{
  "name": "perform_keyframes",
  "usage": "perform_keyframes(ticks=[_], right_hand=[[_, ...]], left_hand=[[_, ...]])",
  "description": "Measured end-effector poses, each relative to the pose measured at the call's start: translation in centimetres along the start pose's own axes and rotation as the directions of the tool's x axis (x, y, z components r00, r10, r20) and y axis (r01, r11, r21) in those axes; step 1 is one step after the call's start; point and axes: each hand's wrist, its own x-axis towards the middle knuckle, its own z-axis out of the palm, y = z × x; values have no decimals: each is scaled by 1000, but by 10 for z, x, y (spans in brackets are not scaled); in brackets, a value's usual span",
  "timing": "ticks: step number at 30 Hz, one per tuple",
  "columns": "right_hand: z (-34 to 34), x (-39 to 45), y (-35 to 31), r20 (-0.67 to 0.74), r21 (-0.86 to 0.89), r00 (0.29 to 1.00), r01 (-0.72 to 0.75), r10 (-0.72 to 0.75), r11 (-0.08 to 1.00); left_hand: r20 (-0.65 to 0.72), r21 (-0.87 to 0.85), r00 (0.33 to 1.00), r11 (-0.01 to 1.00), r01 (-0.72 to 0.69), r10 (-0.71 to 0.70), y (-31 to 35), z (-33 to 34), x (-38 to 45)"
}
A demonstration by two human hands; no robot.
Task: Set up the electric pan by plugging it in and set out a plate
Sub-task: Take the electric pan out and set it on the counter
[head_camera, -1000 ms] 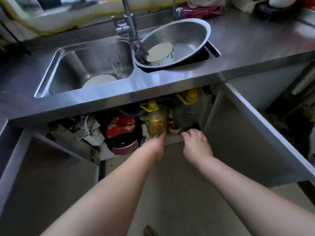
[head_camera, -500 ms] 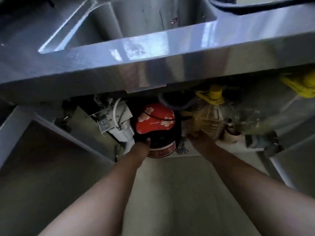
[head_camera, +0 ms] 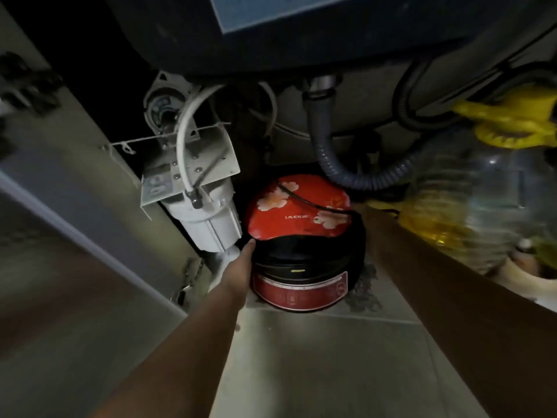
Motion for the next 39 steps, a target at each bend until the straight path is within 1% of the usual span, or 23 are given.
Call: perform_keyframes(ticks=[1, 4, 6, 8, 10, 13, 15, 19, 23, 28, 32, 36, 39], right_hand=[[0, 12, 6, 22, 31, 1000, 2, -3, 1000], [2, 30, 33, 68, 100, 997, -34, 27, 994], [1, 37, 47, 149, 205, 989, -48, 17, 978], [0, 39, 51, 199, 243, 980, -63, 14, 968], [0, 41, 52, 187, 238, 982, -63, 19, 969], [-1, 43, 52, 168, 224, 985, -70, 32, 972], [-2, 42, 52, 188, 244, 981, -96, 50, 965], [-4, 32, 56, 204, 304, 978, -114, 52, 946], [-10, 2, 75, 220, 316, 972, -146, 77, 937], [-29, -56, 98, 212, 342, 965, -219, 153, 914], [-47, -113, 104, 217, 356, 951, -289, 223, 888], [-62, -181, 94, 196, 381, 936, -347, 291, 857], [-71, -227, 73, 193, 371, 928, -370, 319, 852]], left_hand=[[17, -32, 1000, 999, 8, -7, -2, 1, 9], [78, -153, 996, 988, -24, 37, -6, 1, 27], [110, -168, 991, 984, -52, 71, -10, -4, 43], [136, -209, 987, 976, -54, 84, -13, -7, 53], [176, -274, 981, 961, -31, 82, -17, -9, 59], [181, -367, 979, 930, -25, 97, -19, -7, 64], [156, -401, 984, 916, -13, 83, -21, -5, 62], [191, -433, 981, 900, 46, 41, -31, -6, 51], [201, -475, 979, 878, 59, 43, -49, -18, 24], [226, -493, 973, 857, 148, -38, -75, -37, -27], [224, -428, 964, 875, 226, -140, -74, -50, -79], [263, -388, 934, 860, 331, -241, -64, -66, -140], [276, -396, 925, 845, 358, -262, -55, -78, -187]])
